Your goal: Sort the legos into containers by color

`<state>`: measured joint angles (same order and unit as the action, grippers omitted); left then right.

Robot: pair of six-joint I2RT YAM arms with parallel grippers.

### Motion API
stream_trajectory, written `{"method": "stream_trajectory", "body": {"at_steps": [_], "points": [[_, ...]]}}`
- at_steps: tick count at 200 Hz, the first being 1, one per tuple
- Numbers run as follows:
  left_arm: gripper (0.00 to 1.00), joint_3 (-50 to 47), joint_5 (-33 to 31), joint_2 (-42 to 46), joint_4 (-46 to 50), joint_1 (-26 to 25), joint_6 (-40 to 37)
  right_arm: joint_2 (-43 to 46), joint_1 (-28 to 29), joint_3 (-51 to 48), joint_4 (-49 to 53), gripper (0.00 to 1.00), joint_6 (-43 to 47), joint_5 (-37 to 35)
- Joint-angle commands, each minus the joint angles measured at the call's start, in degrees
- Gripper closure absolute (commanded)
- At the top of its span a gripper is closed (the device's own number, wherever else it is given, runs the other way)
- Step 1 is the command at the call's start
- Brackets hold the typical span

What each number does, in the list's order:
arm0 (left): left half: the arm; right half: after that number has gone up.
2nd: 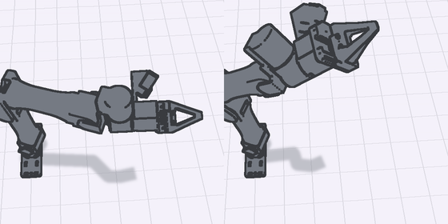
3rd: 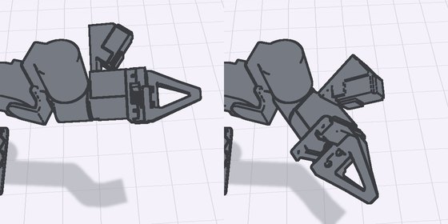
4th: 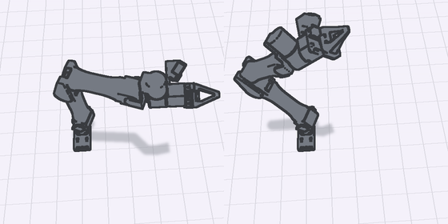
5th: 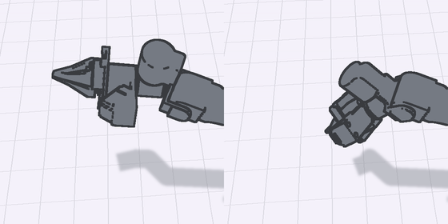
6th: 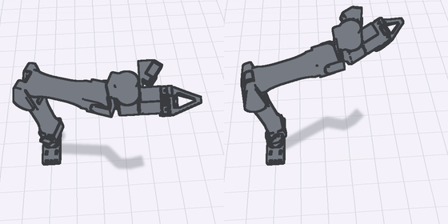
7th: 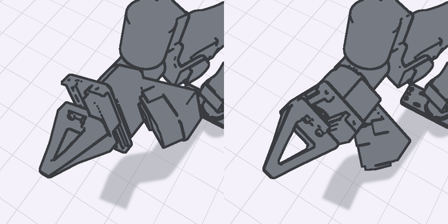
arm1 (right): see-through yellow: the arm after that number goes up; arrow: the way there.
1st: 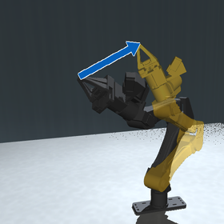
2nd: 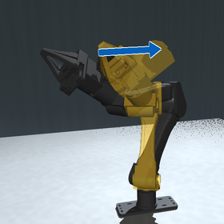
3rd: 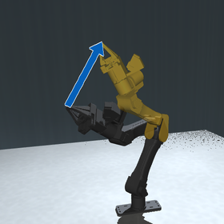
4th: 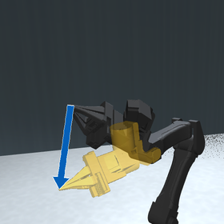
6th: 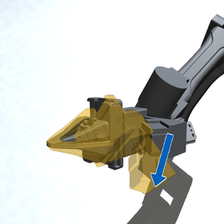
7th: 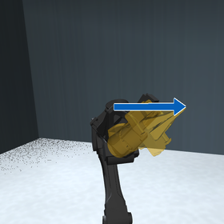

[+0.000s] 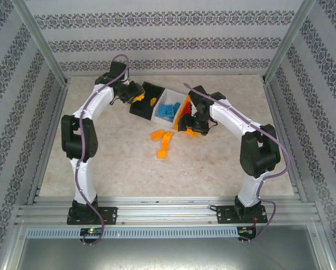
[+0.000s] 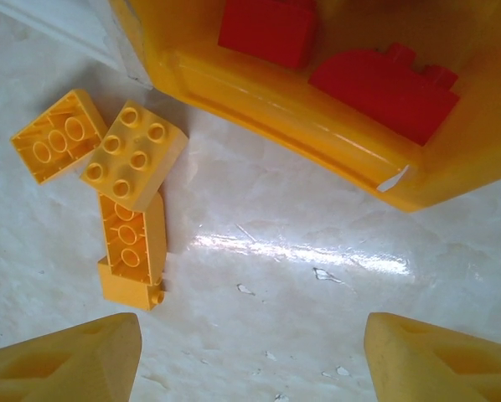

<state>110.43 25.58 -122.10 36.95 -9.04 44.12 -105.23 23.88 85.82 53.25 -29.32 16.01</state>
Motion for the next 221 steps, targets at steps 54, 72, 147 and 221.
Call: {"method": "stream_trajectory", "body": {"at_steps": [54, 72, 147, 221], "points": [[0.68, 18.47, 1.66, -13.95, 6.19, -0.44, 2.46, 2.97, 1.68, -0.92, 0.4, 0.29, -1.17, -0.04], [0.61, 19.82, 2.1, -15.24, 6.97, -0.43, 2.55, 2.6, 1.62, -0.83, 0.41, 0.29, -1.26, 0.01], [0.47, 21.21, 2.1, -15.37, 8.82, -0.44, 1.42, 0.52, 2.69, 1.31, 0.53, 0.29, -1.26, 0.56], [0.46, 9.45, -1.28, -1.9, 12.23, -0.54, -4.64, -5.83, 10.94, 5.22, 1.66, 0.28, 1.67, 2.13]]}}
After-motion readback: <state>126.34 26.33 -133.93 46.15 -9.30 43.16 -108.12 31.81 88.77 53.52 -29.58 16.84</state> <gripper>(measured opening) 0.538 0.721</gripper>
